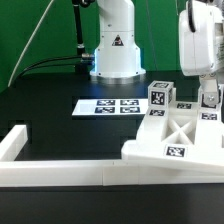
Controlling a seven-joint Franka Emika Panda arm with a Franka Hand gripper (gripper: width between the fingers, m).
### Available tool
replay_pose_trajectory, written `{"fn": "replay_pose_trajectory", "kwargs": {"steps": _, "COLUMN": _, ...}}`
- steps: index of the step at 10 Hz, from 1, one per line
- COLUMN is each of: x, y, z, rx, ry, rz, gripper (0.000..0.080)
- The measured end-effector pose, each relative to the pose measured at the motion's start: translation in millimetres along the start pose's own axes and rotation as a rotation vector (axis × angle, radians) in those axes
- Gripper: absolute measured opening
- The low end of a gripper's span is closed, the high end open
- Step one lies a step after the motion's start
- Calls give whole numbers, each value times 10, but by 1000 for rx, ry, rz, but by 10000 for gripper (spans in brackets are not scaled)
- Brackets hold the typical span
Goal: Assemble chair
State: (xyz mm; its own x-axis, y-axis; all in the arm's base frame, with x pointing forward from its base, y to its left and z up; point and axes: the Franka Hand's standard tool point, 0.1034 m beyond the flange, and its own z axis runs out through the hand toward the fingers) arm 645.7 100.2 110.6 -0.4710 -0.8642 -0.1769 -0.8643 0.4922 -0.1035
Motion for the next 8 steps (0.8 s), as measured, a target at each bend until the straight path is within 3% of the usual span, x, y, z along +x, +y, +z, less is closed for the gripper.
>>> {"fn": "replay_pose_trajectory", "kwargs": {"steps": 1, "x": -11, "y": -2, "z": -20, "rx": 0, "ry": -3, "rz": -10, "gripper": 607}}
{"fn": "replay_pose_trajectory", "kwargs": {"steps": 2, "x": -29, "y": -13, "z": -59, "rx": 4, "ry": -9, "rz": -29, "gripper": 636}}
{"fn": "replay_pose_trajectory", "kwargs": {"steps": 8, "x": -125, "y": -77, "z": -407, "rx": 29, "ry": -57, "rz": -72, "gripper": 649}}
